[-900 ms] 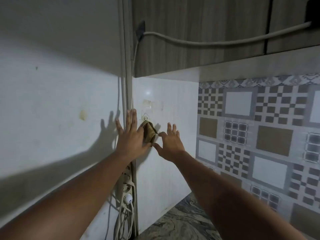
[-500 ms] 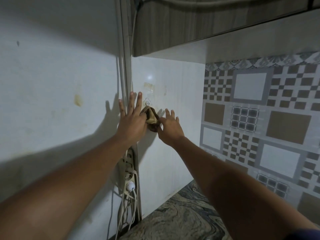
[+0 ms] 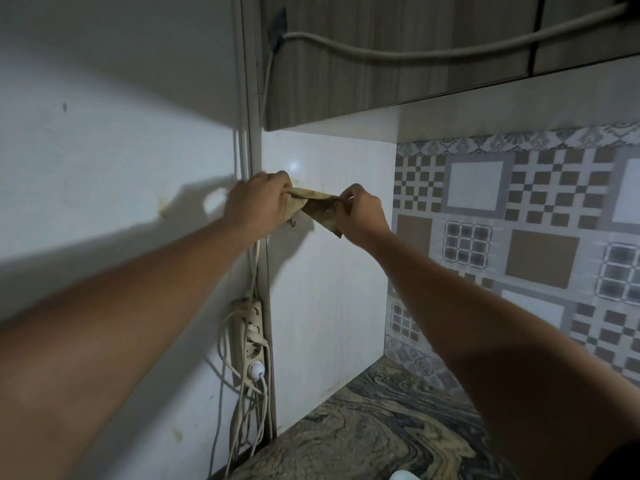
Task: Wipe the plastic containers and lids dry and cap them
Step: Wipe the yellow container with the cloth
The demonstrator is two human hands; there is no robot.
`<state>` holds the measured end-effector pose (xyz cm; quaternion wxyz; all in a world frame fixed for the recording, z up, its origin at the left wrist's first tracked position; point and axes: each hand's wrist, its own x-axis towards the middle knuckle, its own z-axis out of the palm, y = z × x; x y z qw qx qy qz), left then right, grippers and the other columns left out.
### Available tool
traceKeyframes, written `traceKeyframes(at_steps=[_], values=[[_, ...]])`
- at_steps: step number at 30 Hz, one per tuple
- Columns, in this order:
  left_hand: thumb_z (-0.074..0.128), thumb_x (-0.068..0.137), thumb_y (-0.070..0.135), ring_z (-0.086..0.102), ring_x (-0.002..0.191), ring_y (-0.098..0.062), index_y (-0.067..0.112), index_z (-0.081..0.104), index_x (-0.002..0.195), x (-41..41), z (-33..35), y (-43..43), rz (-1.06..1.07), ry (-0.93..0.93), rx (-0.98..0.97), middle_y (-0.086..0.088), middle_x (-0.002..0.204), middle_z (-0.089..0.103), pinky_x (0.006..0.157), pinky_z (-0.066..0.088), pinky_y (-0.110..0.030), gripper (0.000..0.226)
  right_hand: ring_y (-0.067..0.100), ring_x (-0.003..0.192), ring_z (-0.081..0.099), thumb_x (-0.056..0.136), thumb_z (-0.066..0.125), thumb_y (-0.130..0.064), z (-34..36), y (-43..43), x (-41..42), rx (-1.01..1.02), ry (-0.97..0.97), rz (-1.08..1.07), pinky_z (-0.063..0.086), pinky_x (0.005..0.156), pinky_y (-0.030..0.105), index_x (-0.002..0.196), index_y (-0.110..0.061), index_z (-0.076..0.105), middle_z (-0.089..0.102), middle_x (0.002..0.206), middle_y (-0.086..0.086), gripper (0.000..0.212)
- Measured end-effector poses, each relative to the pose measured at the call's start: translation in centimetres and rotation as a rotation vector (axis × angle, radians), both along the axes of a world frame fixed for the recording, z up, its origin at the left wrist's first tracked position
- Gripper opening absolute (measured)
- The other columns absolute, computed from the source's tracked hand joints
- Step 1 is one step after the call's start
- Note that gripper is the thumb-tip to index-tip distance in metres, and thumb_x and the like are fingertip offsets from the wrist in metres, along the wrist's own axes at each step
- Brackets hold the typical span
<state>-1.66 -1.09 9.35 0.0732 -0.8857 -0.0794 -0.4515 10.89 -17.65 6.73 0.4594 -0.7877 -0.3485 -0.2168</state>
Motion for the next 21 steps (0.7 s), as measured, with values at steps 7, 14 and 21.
traceKeyframes(at_steps=[7, 14, 21], values=[[0.062, 0.092, 0.016, 0.063, 0.092, -0.028, 0.017, 0.065, 0.101, -0.9, -1.8, -0.8, -0.083, 0.109, -0.326, -0.003, 0.093, 0.065, 0.076, 0.047, -0.031, 0.010, 0.034, 0.075, 0.075, 0.093, 0.069, -0.016, -2.4, -2.5, 0.3, 0.012, 0.240, 0.187, 0.064, 0.059, 0.041, 0.092, -0.020, 0.065, 0.077, 0.088, 0.011, 0.005], [0.070, 0.091, 0.008, 0.065, 0.067, -0.015, 0.006, 0.068, 0.097, -1.6, -3.4, -1.5, -0.210, 0.237, -0.840, -0.010, 0.088, 0.068, 0.047, 0.051, -0.022, 0.006, 0.019, 0.074, 0.067, 0.090, 0.077, -0.011, -3.8, -5.4, 0.2, -0.031, 0.405, 0.307, 0.059, 0.066, 0.029, 0.101, -0.009, 0.073, 0.076, 0.099, 0.019, 0.012], [0.044, 0.104, 0.013, 0.052, 0.048, -0.016, 0.011, 0.056, 0.096, -1.7, -4.8, -3.9, -0.325, 0.315, -1.212, -0.007, 0.075, 0.050, 0.067, 0.058, -0.044, 0.015, 0.022, 0.078, 0.066, 0.100, 0.063, -0.011, -4.1, -6.2, -0.3, 0.015, 0.452, 0.283, 0.062, 0.056, 0.030, 0.100, -0.016, 0.068, 0.067, 0.097, 0.011, 0.007]])
